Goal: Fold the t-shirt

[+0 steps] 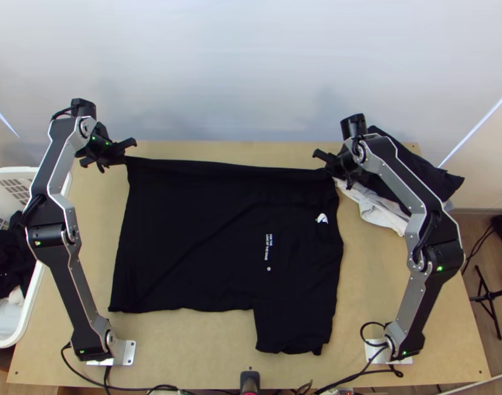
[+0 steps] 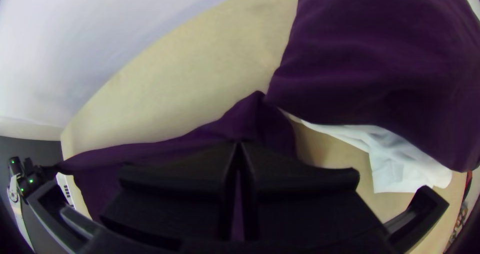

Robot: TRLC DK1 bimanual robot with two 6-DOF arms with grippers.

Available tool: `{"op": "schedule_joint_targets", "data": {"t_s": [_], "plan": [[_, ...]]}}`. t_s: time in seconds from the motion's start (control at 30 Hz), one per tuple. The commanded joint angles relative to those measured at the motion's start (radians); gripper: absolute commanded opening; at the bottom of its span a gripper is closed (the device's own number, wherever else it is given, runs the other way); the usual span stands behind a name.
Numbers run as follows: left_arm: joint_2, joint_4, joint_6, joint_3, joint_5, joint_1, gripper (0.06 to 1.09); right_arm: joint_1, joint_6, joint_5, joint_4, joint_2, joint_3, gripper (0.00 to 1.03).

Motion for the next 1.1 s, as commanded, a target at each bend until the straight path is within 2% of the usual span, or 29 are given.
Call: {"op": "schedule_joint_targets", "data": {"t_s": [0.0, 0.2, 0.5, 0.77, 1.07], "plan": [[-0.037, -0.029, 0.046, -0.049, 0.004, 0.012, 0.09, 0.014, -0.018, 0.009, -0.042, -0.052, -0.061, 0.03], [-0.108, -0.003, 0.073, -0.18, 0.022, 0.017, 0.09, 0.028, -0.018, 0.01, -0.042, -0.097, -0.138, 0.03], [-0.288, 0.116, 0.133, -0.497, 0.047, 0.017, 0.09, 0.046, -0.015, 0.021, -0.042, -0.146, -0.23, 0.03], [-0.364, 0.15, 0.164, -0.646, 0.048, 0.023, 0.09, 0.075, -0.016, 0.05, -0.04, -0.175, -0.32, 0.03], [-0.387, 0.21, 0.179, -0.769, 0.047, 0.028, 0.09, 0.098, -0.016, 0.073, 0.067, -0.221, -0.472, 0.03]]}}
